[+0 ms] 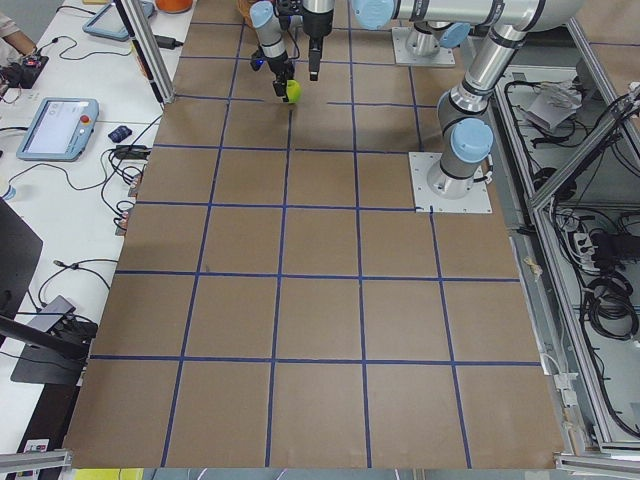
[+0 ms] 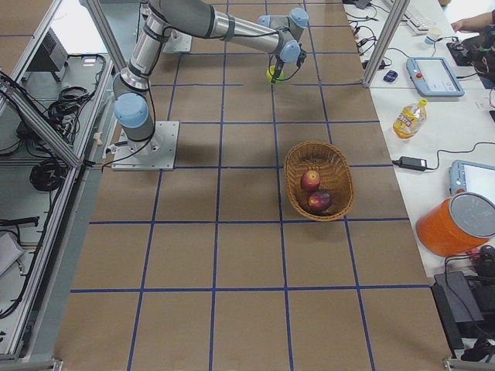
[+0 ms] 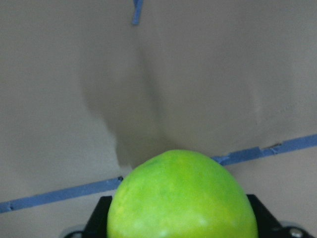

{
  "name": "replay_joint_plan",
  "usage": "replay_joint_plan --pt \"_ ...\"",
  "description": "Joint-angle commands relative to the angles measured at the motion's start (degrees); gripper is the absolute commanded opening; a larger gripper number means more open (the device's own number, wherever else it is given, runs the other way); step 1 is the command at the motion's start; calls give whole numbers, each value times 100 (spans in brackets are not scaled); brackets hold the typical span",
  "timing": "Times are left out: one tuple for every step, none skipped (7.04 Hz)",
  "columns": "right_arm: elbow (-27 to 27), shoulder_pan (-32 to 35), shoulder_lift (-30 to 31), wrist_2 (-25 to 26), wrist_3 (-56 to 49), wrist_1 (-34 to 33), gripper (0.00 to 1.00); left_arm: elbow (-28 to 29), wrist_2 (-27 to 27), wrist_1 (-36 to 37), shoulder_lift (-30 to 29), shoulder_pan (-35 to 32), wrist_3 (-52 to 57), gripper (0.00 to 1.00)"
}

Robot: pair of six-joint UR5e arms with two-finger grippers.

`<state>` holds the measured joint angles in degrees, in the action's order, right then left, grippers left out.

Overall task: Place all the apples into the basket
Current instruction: 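Carry the green apple into the basket and open the right gripper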

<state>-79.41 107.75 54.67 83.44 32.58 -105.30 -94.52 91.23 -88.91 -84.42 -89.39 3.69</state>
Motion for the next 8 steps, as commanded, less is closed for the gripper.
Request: replay_joint_plan --pt "267 -1038 665 207 -381 796 0 -31 0 5 5 0 0 100" --pt "338 -1750 912 268 -967 1018 0 -40 -9 5 13 -9 0 100" --pt "347 -2296 992 599 -1669 1116 0 -23 -9 5 22 -9 9 100" --pt "373 -2824 993 1046 -2798 1056 0 -32 0 5 31 -9 9 100" --pt "374 -3290 915 1068 -3645 986 0 -40 0 5 40 -9 9 100" --pt "365 -3486 731 1060 -3949 863 0 -32 0 5 31 -9 9 100" --pt "339 -3628 468 1068 -4283 532 0 -32 0 5 22 -9 9 100" --pt "312 -3707 283 1060 -4321 441 0 -40 0 5 40 -9 9 100"
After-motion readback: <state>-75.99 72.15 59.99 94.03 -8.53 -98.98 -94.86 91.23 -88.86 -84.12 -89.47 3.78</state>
